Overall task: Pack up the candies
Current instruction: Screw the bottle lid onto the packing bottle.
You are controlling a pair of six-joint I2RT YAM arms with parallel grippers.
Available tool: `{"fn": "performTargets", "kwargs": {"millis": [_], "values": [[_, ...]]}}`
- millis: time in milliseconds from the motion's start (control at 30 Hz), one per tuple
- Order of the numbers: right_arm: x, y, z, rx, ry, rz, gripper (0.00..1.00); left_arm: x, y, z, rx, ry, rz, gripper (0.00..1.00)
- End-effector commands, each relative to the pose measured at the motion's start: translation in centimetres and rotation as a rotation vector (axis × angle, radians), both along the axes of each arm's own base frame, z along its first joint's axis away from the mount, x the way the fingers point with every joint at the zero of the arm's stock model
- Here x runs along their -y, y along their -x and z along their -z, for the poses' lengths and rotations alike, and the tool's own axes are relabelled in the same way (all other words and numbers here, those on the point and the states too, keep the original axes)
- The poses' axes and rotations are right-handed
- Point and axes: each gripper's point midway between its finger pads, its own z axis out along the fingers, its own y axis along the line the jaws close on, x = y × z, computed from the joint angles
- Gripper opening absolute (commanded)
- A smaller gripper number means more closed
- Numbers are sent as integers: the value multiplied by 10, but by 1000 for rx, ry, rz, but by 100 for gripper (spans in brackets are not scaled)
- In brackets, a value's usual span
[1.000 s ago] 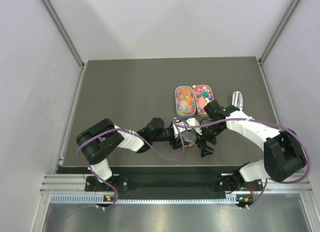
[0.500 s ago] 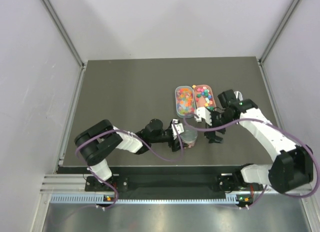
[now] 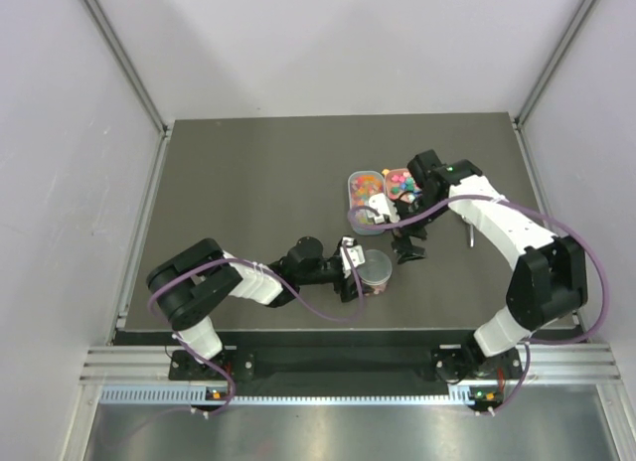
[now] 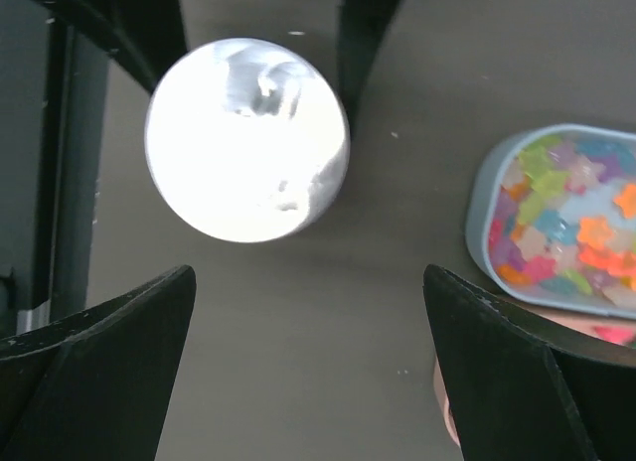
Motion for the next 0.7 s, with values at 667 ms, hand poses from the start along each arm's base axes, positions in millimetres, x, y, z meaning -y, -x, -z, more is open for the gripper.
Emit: {"fn": "performTargets", "kwargs": {"millis": [667], "values": [[-26, 36, 25, 19, 38, -219, 100, -2, 5, 11, 7, -45, 23, 0]]}}
